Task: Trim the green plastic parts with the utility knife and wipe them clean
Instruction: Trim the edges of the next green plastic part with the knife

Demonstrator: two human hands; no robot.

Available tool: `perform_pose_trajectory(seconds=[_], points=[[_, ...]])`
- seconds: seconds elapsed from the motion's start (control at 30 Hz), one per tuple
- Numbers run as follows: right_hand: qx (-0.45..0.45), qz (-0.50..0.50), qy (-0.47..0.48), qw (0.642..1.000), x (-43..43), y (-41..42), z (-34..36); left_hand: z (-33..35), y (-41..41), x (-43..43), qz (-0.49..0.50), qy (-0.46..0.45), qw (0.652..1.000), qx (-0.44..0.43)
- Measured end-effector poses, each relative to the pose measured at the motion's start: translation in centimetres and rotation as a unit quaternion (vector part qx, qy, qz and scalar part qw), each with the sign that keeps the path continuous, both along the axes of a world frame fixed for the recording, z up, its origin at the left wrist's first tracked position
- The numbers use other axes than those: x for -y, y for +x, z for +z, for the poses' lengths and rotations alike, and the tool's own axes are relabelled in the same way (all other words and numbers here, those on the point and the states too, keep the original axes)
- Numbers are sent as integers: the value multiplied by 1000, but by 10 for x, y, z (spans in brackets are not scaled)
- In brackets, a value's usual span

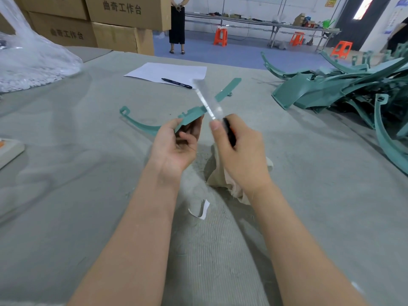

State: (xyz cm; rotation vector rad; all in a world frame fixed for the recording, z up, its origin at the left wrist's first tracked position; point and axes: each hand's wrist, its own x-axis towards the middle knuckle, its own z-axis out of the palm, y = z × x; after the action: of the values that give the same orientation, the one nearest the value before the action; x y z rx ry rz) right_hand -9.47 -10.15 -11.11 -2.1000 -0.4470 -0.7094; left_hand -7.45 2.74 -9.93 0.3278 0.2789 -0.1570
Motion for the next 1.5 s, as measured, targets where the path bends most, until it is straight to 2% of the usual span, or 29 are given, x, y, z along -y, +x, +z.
perform_pose_trajectory(seconds=[0.13,0.23,0.57,0.83,1.07,1.17,1.33,1.5], points=[[-22,-95,62,993,18,9,2,1,-3,1,-17,7,1000,15],[-28,-120,73,990,25,12,2,3,-6,4,-26,3,1000,15],[-31,-70,82,994,14,7,1,5,-7,7,-50,-43,998,23],[-9,6,-58,998,-8,-5,-4,-4,6,1,8,-57,998,-25],[1,71,-94,993,-12,-9,-5,-2,-1,1,7,-48,998,46],[9,59,-73,996,-11,-8,-4,0,1,2,31,-33,999,13],[-10,-15,-8,1000,-5,-3,-2,3,-2,2,39,-69,997,-6],[-12,-22,-27,999,-7,-4,-4,6,-4,6,39,-67,997,-13]])
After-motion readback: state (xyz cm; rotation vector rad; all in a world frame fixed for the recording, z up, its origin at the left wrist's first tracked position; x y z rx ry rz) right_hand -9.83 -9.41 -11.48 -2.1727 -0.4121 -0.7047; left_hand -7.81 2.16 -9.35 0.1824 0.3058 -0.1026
